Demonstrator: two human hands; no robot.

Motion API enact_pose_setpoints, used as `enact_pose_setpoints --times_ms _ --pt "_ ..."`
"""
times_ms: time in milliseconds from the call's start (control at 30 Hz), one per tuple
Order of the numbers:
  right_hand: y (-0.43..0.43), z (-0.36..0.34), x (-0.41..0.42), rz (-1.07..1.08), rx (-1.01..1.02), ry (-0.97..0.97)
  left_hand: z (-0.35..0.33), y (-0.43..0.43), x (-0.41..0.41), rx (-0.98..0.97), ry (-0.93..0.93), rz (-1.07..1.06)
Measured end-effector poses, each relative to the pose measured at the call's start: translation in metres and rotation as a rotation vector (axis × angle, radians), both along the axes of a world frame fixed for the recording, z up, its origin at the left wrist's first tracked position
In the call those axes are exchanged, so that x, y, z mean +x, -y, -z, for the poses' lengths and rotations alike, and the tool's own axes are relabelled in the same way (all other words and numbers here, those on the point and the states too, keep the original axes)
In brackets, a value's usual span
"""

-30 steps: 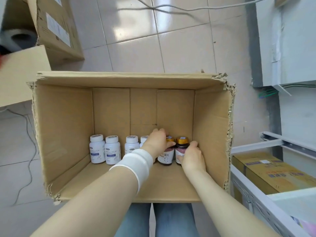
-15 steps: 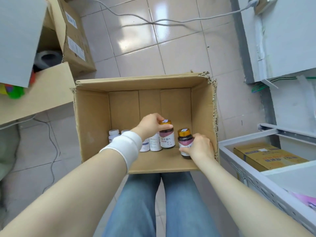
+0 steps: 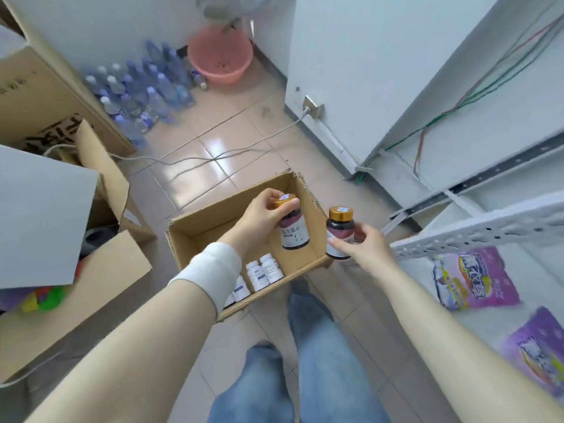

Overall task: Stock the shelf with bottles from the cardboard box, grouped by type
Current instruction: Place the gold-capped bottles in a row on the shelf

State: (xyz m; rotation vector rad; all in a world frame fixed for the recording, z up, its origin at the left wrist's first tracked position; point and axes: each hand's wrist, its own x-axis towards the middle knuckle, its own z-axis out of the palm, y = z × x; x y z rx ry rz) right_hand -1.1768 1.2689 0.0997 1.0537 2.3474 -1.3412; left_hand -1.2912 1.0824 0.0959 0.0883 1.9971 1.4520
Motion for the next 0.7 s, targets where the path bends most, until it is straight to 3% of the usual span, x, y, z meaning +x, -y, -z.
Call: enact_pose_setpoints --times_ms 400,700 --pt "-0.030 -0.161 0.191 0.421 -0.008 -0.467 -0.199 -0.102 0.139 0.370 -0.098 0.367" --pt "-0.105 -0.280 0.446 0.655 0.153 -0.763 -0.335 -0.242 0.373 0.656 -0.139 0.596"
